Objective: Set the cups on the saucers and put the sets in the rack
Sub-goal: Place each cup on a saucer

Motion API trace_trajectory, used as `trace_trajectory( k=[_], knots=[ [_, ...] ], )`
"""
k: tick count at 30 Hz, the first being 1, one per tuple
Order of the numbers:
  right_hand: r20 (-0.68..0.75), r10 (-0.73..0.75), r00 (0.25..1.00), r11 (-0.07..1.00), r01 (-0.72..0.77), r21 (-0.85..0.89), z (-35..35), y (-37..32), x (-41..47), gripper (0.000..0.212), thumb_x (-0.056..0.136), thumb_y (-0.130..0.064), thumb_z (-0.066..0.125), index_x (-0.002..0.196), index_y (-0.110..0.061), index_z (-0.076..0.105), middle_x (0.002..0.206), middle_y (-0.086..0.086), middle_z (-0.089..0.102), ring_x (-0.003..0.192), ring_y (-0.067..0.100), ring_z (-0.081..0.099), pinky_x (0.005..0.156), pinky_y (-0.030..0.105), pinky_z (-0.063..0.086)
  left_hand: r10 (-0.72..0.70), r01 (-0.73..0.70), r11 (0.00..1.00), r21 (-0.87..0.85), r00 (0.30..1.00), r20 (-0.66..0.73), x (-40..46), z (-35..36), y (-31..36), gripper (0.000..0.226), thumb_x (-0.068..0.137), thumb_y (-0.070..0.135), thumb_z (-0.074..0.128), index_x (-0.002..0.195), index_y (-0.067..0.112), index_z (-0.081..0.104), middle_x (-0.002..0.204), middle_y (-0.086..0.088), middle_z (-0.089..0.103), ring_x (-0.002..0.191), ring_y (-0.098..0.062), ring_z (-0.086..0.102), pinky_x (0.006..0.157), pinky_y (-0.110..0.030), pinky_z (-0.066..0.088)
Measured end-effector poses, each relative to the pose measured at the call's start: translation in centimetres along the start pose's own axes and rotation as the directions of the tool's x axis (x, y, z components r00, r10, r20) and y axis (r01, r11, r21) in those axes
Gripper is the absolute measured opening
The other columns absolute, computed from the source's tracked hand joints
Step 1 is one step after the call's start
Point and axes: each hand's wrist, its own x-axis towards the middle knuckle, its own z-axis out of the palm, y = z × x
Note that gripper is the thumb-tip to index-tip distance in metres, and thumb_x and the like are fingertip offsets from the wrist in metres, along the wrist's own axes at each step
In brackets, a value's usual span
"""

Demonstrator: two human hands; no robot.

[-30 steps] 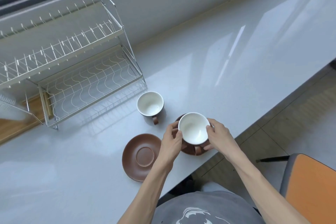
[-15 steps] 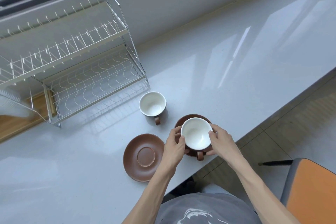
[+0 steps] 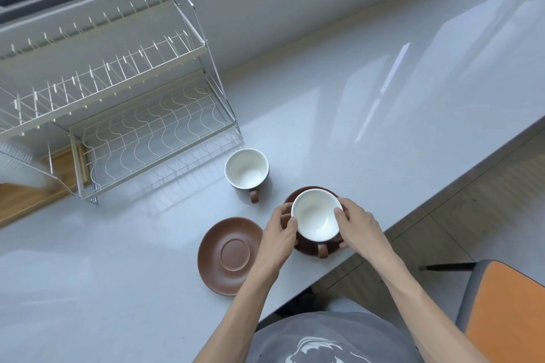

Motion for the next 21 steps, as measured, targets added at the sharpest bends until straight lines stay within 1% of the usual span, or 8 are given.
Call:
trace_trajectory(
  k=[2,5,7,10,12,15,18,21],
  knots=[
    [-0.046,-0.048,0.998,0.990,0.041,-0.134,-0.1,-0.2,0.5,0.040,0.102,-0.035,0.035,0.137,-0.022,0.051,0.110,0.006,0.067,0.100,0.035,0.064,0.086,0.042,0.052,0.004,-0.004,0.997,0.073,1.000,0.004,0.3,-0.5,0.2,0.021,0.094,0.035,0.050,0.104,0.052,0.058,0.113,0.016,0.064,0.109,-0.014,0.065,0.099,-0.045,0.055],
    [-0.078,-0.100,0.992,0.958,0.075,-0.276,-0.5,-1.2,1.5,0.040,0.103,-0.036,0.036,0.137,-0.024,0.051,0.119,0.009,0.069,0.108,0.037,0.061,0.084,0.040,0.046,0.006,-0.005,0.992,0.125,1.000,-0.006,0.9,-1.4,0.3,0.019,0.088,0.043,0.051,0.099,0.053,0.063,0.111,0.012,0.069,0.104,-0.019,0.068,0.099,-0.049,0.054],
    [-0.104,-0.148,0.983,0.934,0.104,-0.341,-0.7,-2.0,2.1,0.042,0.102,-0.036,0.036,0.140,-0.024,0.050,0.121,0.007,0.070,0.109,0.037,0.063,0.087,0.041,0.047,0.036,-0.036,0.982,0.184,0.999,0.003,0.8,-2.2,1.0,0.022,0.092,0.043,0.050,0.109,0.050,0.062,0.117,0.010,0.068,0.106,-0.018,0.067,0.100,-0.048,0.053],
    [-0.136,-0.225,0.965,0.905,0.155,-0.395,-0.7,-3.4,2.9,0.042,0.103,-0.035,0.037,0.141,-0.024,0.050,0.121,0.006,0.070,0.109,0.037,0.064,0.087,0.041,0.048,0.108,-0.095,0.934,0.345,0.994,-0.017,0.9,-3.6,2.0,0.035,0.100,0.035,0.044,0.133,0.032,0.057,0.124,0.010,0.064,0.107,-0.013,0.065,0.099,-0.034,0.049],
    [-0.139,-0.280,0.950,0.885,0.200,-0.420,-0.5,-4.6,3.4,0.040,0.103,-0.035,0.038,0.139,-0.024,0.052,0.123,0.007,0.070,0.109,0.036,0.064,0.087,0.041,0.048,0.207,-0.144,0.857,0.495,0.975,-0.076,1.0,-4.6,2.5,0.034,0.101,0.031,0.043,0.131,0.030,0.058,0.118,0.011,0.066,0.101,-0.012,0.066,0.091,-0.032,0.048],
    [-0.137,-0.370,0.919,0.849,0.274,-0.452,0.2,-6.5,3.9,0.038,0.103,-0.032,0.039,0.138,-0.025,0.053,0.121,0.005,0.069,0.106,0.035,0.065,0.085,0.040,0.048,0.399,-0.191,0.663,0.724,0.908,-0.126,1.4,-5.9,2.8,0.029,0.100,0.030,0.041,0.123,0.030,0.058,0.112,0.008,0.068,0.096,-0.020,0.065,0.082,-0.039,0.051],
    [-0.123,-0.457,0.881,0.815,0.360,-0.454,1.2,-8.3,4.7,0.038,0.103,-0.031,0.041,0.140,-0.026,0.052,0.131,0.001,0.063,0.107,0.033,0.065,0.084,0.039,0.049,0.480,-0.136,0.508,0.850,0.865,-0.148,2.1,-7.0,3.1,0.031,0.101,0.027,0.042,0.128,0.024,0.058,0.127,0.003,0.062,0.106,-0.025,0.062,0.078,-0.040,0.052],
    [-0.067,-0.514,0.855,0.786,0.438,-0.435,2.2,-10.0,5.7,0.040,0.103,-0.031,0.042,0.142,-0.027,0.049,0.148,-0.001,0.050,0.118,0.030,0.062,0.090,0.040,0.049,0.534,-0.127,0.436,0.891,0.834,-0.142,3.0,-7.9,3.2,0.037,0.097,0.022,0.051,0.134,0.020,0.057,0.138,-0.003,0.058,0.119,-0.030,0.058,0.080,-0.043,0.054]
  ],
)
